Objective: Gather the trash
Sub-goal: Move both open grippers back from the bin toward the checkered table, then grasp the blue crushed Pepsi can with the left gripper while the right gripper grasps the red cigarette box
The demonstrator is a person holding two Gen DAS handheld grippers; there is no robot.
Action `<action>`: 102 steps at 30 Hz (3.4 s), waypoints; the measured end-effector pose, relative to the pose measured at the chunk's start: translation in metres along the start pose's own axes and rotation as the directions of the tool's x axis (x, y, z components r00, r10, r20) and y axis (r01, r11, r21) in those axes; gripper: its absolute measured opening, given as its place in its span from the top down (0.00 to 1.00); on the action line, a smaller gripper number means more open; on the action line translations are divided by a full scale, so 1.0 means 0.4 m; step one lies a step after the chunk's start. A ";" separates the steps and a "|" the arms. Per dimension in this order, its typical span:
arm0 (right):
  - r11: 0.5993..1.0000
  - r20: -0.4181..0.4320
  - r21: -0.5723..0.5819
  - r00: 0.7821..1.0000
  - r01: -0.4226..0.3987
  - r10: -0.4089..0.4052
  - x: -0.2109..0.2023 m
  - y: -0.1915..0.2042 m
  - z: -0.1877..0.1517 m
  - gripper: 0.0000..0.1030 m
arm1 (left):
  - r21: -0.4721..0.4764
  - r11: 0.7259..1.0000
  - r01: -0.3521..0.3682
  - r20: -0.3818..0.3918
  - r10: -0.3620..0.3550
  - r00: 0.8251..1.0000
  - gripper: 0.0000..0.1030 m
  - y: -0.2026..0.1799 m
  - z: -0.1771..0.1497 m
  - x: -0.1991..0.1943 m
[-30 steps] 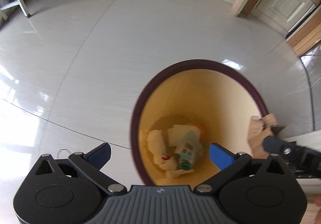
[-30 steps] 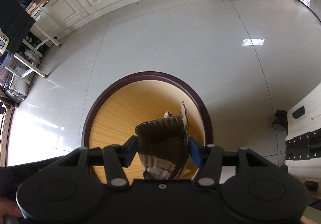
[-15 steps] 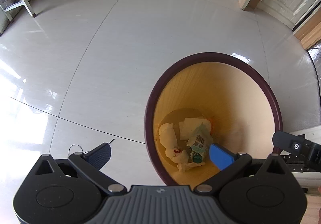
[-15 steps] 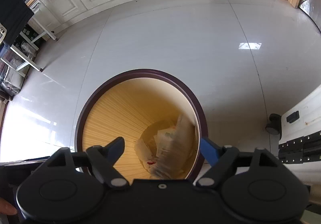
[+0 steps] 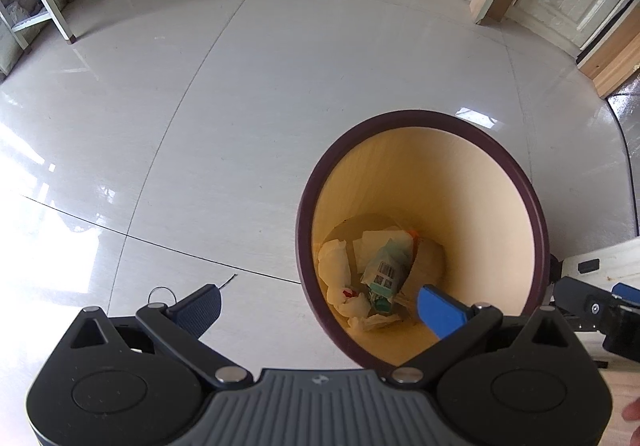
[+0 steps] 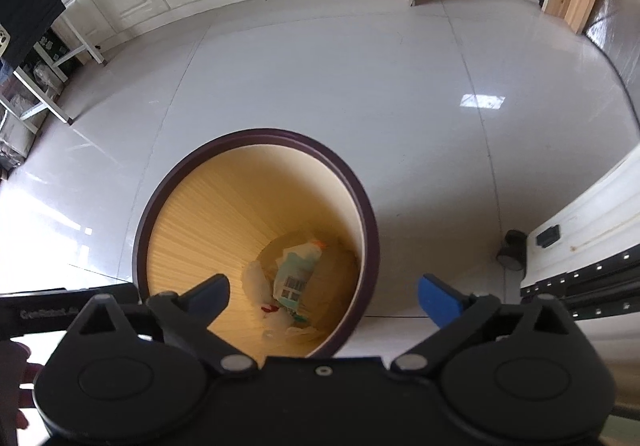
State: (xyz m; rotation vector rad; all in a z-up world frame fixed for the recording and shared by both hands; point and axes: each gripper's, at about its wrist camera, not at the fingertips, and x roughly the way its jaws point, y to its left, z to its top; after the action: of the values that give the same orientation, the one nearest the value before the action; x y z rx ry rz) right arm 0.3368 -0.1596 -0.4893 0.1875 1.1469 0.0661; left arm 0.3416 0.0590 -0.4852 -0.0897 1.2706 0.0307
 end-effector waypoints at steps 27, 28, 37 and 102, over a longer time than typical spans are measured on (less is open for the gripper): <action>0.994 0.089 -0.070 0.993 0.082 -0.075 -0.286 0.063 -0.052 0.00 | -0.004 1.000 0.024 0.146 -0.023 0.989 0.00 0.075 -0.099 -0.315; 0.994 0.094 -0.072 0.993 0.083 -0.076 -0.298 0.067 -0.056 0.00 | -0.005 1.000 0.025 0.154 -0.024 0.988 0.00 0.078 -0.102 -0.327; 0.990 0.179 -0.105 0.981 0.091 -0.071 -0.433 0.115 -0.087 0.00 | 0.015 1.000 0.027 0.240 -0.029 0.970 0.00 0.097 -0.133 -0.468; 0.971 0.757 0.223 0.613 0.083 -0.226 -1.331 -0.405 -0.211 0.01 | 0.547 0.770 0.328 0.510 -0.617 0.599 0.01 -0.550 -0.167 -1.158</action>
State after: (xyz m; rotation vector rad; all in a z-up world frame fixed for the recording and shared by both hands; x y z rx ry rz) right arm 0.0339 -0.3877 -0.0735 0.2322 0.2709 -0.2564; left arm 0.1568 -0.1536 -0.0512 -0.0602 0.4552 -0.6386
